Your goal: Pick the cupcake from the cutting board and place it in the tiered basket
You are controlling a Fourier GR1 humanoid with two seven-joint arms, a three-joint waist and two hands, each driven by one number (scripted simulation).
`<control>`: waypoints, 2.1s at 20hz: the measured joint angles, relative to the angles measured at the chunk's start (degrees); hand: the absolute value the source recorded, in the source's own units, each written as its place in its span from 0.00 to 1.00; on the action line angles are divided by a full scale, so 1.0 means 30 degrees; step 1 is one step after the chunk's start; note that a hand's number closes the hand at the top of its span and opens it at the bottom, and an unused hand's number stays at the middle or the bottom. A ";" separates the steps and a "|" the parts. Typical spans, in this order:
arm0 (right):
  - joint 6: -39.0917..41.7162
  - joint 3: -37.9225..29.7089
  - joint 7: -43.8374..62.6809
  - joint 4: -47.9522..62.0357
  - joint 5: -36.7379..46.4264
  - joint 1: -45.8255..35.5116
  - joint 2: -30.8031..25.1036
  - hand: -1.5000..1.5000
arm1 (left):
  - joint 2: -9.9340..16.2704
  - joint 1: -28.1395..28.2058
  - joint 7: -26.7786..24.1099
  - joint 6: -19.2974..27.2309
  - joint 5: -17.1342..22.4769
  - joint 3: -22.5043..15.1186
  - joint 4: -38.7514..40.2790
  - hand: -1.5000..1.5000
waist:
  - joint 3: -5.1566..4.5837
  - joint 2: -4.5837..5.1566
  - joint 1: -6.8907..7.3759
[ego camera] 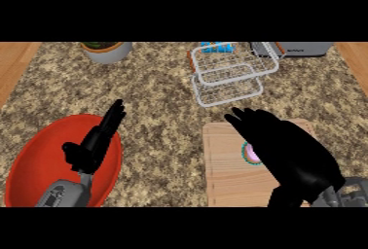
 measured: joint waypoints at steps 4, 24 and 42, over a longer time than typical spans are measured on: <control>-0.0097 0.0770 0.0244 0.0706 0.1927 0.0447 0.0215 0.00 | -0.0186 -0.0003 0.0392 0.0051 -0.0221 -0.0020 -0.0217 0.50 | -0.0003 0.0023 0.0037; -0.1007 -0.0818 -0.4356 0.5753 0.8752 0.4671 0.2437 0.00 | -0.1152 0.0633 0.0912 -0.1181 -0.1695 0.1423 -0.0872 0.50 | 0.0003 0.0063 0.0054; -0.3003 -0.2669 -0.9941 0.9927 1.1911 0.5077 0.5362 1.00 | -0.2307 0.0775 0.1334 -0.2041 -0.3127 0.2433 -0.1125 0.50 | 0.0000 0.0067 0.0103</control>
